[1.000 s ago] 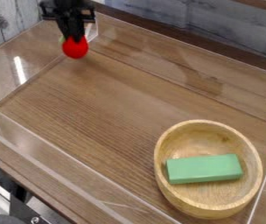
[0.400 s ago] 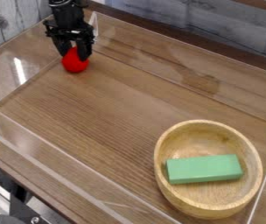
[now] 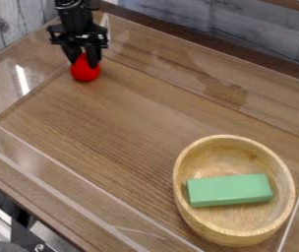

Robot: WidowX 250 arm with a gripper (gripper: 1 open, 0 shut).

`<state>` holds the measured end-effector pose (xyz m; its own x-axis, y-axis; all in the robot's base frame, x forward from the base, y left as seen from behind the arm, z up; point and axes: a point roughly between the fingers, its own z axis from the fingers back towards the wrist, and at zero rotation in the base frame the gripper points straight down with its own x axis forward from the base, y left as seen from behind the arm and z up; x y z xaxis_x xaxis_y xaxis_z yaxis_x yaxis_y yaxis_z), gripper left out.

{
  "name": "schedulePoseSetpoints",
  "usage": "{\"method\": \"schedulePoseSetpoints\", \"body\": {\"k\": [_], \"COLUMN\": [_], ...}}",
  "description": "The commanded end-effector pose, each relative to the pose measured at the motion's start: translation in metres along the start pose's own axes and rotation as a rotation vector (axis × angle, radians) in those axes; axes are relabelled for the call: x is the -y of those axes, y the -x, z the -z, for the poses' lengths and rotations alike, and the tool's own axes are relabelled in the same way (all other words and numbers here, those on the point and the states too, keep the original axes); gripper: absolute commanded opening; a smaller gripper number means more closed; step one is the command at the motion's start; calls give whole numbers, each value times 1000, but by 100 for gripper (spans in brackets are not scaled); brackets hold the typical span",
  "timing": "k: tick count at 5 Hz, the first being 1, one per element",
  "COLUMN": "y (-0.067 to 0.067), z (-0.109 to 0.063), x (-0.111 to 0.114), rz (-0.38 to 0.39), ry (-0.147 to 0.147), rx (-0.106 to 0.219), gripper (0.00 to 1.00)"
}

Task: Move the red fruit to the left

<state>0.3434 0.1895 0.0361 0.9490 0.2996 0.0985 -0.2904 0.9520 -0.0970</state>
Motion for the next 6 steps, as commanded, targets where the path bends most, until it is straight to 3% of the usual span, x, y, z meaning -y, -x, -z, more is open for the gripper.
{"method": "schedulePoseSetpoints", "body": {"k": [1, 2, 3, 5, 6], "y": [-8, -9, -6, -9, -5], "z": [-15, -18, -2, -18, -19], "x": [-2, -4, -5, 26, 30], "rz": [34, 66, 64, 63, 76], "ry": [-3, 14, 9, 12, 17], "rx": [35, 31, 18, -8, -25], "gripper": [0, 0, 100, 100, 100]}}
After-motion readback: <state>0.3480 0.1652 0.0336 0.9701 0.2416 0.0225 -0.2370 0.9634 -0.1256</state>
